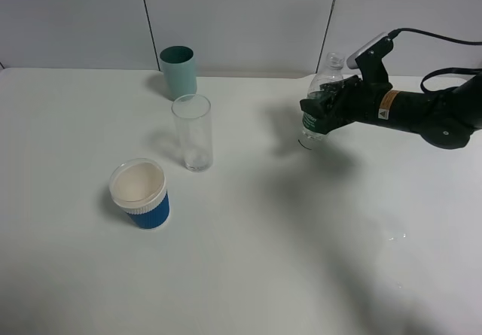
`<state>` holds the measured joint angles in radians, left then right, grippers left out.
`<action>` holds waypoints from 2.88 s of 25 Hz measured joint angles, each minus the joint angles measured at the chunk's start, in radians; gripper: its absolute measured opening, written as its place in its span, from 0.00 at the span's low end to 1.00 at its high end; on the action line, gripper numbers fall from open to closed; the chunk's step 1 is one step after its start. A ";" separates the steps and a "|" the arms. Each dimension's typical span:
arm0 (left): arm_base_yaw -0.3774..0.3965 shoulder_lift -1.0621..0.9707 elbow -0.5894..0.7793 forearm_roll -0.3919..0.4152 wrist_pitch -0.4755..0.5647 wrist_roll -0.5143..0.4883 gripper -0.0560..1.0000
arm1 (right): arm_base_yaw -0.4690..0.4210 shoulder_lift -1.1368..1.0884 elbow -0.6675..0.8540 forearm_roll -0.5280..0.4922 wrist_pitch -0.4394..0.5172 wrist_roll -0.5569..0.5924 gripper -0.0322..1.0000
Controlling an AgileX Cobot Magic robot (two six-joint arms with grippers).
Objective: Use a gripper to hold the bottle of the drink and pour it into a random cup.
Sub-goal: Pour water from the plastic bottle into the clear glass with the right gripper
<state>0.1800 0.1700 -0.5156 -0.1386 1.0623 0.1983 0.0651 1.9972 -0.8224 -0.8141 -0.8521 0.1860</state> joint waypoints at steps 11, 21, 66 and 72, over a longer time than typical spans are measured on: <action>0.000 0.000 0.000 0.000 0.000 0.000 0.99 | 0.104 -0.093 -0.004 0.062 0.153 0.000 0.57; 0.000 0.000 0.000 0.000 0.000 0.000 0.99 | 0.234 -0.098 -0.159 0.067 0.366 0.056 0.57; 0.000 0.000 0.000 0.000 0.000 0.000 0.99 | 0.560 0.055 -0.542 -0.343 0.829 0.220 0.57; 0.000 0.000 0.000 0.000 0.000 0.000 0.99 | 0.570 0.057 -0.542 -0.409 0.894 0.207 0.57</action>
<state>0.1800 0.1700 -0.5156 -0.1386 1.0623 0.1983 0.6353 2.0538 -1.3648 -1.2234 0.0423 0.3926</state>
